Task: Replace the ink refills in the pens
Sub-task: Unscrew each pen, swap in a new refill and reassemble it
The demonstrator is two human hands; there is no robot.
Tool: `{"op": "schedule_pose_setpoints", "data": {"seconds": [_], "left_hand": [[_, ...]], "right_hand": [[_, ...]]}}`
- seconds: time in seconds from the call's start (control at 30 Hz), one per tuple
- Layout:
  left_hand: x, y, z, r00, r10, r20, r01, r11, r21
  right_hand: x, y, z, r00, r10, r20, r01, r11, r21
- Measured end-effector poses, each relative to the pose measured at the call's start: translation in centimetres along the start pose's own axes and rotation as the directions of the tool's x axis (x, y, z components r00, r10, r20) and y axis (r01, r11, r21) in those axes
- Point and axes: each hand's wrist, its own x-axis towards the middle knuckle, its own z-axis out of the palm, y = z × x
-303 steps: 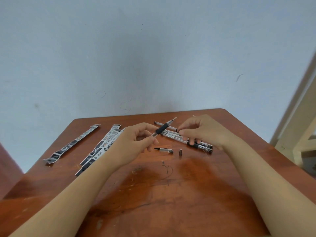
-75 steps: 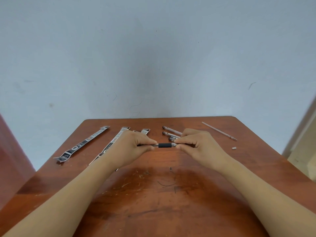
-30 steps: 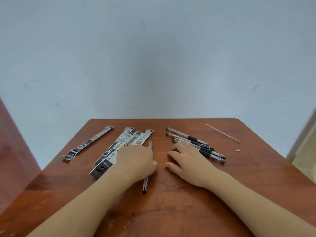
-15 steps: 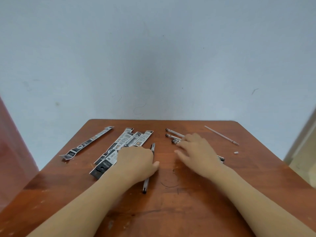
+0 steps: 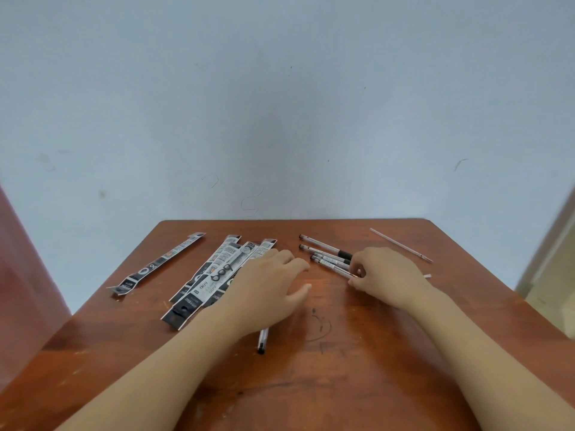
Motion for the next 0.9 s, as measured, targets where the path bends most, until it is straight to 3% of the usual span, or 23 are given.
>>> {"op": "schedule_pose_setpoints", "data": {"seconds": [0.13, 0.23, 0.37, 0.53, 0.7, 0.9], "left_hand": [[0.1, 0.0, 0.1, 0.996, 0.003, -0.088, -0.009, 0.997, -0.071], [0.3, -0.5, 0.4, 0.988, -0.019, -0.155, 0.015, 1.000, -0.025], [0.5, -1.4, 0.8, 0.974, -0.003, -0.229, 0.028, 0.994, 0.107], [0.6, -1.3, 0.5, 0.956, 0.091, -0.279, -0.040, 0.982, 0.183], [0.5, -1.5, 0.1, 0.947, 0.131, -0.294, -0.079, 0.980, 0.184], [0.5, -2.5, -0.6, 0.944, 0.032, -0.329, 0.013, 0.991, 0.134]], "right_hand": [[-0.1, -0.1, 0.1, 0.999, -0.004, 0.046, 0.005, 1.000, -0.028], [-0.2, -0.3, 0.2, 0.996, -0.090, -0.015, 0.090, 0.996, -0.012], [-0.4, -0.8, -0.2, 0.973, -0.188, -0.137, 0.217, 0.945, 0.244], [-1.0, -1.4, -0.4, 0.949, -0.261, -0.178, 0.313, 0.852, 0.420], [-1.1, -1.3, -0.8, 0.955, -0.242, -0.168, 0.294, 0.825, 0.482], [-0.9, 0.0, -1.9, 0.985, -0.110, -0.129, 0.165, 0.807, 0.567]]}}
